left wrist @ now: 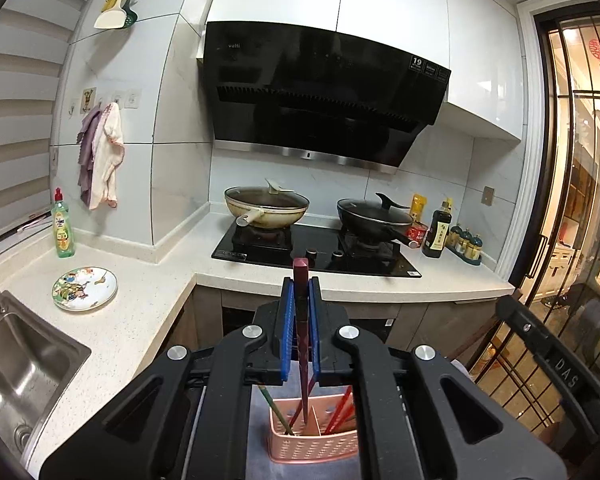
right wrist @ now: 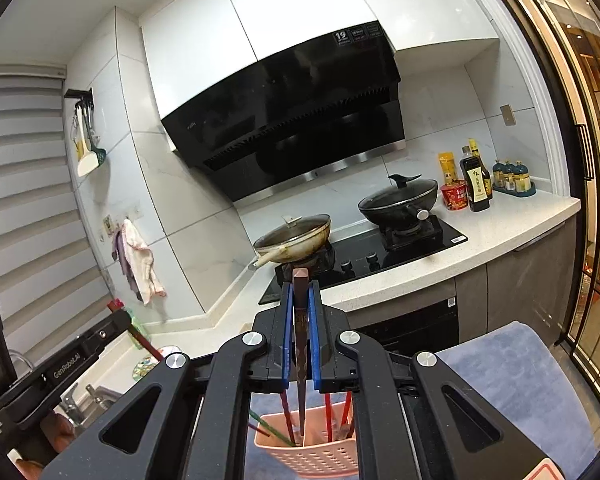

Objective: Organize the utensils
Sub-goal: 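Lift both chopsticks into the pink basket and open both tools, then return to the row and grasp a red chopstick with the right tool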

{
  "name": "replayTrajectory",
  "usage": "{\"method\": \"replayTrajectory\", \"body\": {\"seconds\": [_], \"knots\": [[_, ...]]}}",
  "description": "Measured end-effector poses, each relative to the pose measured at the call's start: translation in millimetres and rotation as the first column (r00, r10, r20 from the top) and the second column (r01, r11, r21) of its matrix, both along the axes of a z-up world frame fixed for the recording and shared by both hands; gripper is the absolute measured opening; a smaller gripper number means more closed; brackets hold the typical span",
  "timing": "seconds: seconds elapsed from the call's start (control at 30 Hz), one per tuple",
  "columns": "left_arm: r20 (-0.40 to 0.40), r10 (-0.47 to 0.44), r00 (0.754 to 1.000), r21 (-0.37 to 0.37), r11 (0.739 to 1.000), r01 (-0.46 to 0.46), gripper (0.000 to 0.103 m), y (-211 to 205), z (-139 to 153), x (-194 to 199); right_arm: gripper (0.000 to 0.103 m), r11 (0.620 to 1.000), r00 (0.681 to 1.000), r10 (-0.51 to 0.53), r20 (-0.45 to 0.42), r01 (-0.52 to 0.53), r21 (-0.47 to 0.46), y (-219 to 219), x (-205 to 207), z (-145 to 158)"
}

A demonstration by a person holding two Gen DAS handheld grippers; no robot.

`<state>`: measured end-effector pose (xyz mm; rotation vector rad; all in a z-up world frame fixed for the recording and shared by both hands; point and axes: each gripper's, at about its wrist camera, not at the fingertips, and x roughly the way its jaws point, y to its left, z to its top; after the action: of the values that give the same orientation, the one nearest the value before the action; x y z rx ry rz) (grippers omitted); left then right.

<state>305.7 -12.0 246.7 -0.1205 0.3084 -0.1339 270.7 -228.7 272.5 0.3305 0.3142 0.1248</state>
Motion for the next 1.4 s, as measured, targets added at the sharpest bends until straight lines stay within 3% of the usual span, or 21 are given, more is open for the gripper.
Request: {"method": "replayTrajectory", "body": {"seconds": [0.27, 0.4, 0.47, 0.53, 0.57, 0.77, 0.97, 1.17, 1.4], "knots": [[-0.092, -0.012, 0.996, 0.004, 1.000, 0.012, 0.007, -3.2, -49.5, 32.6, 0.007, 0.999, 0.995, 0.020, -0.098, -0.025, -0.048, 14.5, 27.9, -52.0], [-0.131, -0.006, 0.991, 0.022, 1.000, 0.009, 0.010, -1.3, -65.9, 32.7, 0.012, 0.998, 0.993, 0.021, -0.114, -0.029, -0.064, 14.5, 24.3, -60.5], [-0.133, 0.003, 0.991, 0.022, 1.000, 0.000, 0.033, 0.8, -65.6, 28.9, 0.013, 0.997, 0.994, 0.021, -0.105, -0.028, -0.068, 12.7, 17.5, -55.6], [-0.116, 0.019, 0.993, 0.006, 1.000, -0.018, 0.047, 6.2, -61.7, 17.4, 0.013, 0.998, 0.996, 0.024, -0.086, -0.029, -0.061, 8.9, 5.2, -46.2], [-0.112, 0.022, 0.993, 0.004, 1.000, -0.022, 0.049, 6.9, -60.4, 13.7, 0.014, 0.998, 0.997, 0.024, -0.078, -0.029, -0.060, 7.3, 0.1, -41.6], [-0.103, 0.020, 0.994, 0.015, 1.000, -0.019, 0.050, 12.7, -48.9, -27.8, 0.026, 0.997, 0.998, 0.051, -0.038, -0.053, -0.051, -0.1, -51.3, -20.7], [-0.130, 0.024, 0.991, 0.032, 0.999, -0.020, 0.056, 19.5, -59.4, -82.5, 0.033, 0.995, 0.995, 0.081, -0.060, -0.085, -0.059, -5.3, -112.1, -27.7], [-0.175, 0.050, 0.983, 0.079, 0.996, -0.037, 0.056, 20.0, -94.4, -135.8, 0.035, 0.990, 0.979, 0.103, -0.178, -0.118, -0.074, -6.4, -170.2, -73.9], [-0.262, 0.040, 0.964, 0.091, 0.996, -0.016, 0.057, 15.8, -150.1, -185.3, 0.035, 0.983, 0.933, 0.107, -0.343, -0.152, -0.107, 5.3, -226.2, -150.2]]}}
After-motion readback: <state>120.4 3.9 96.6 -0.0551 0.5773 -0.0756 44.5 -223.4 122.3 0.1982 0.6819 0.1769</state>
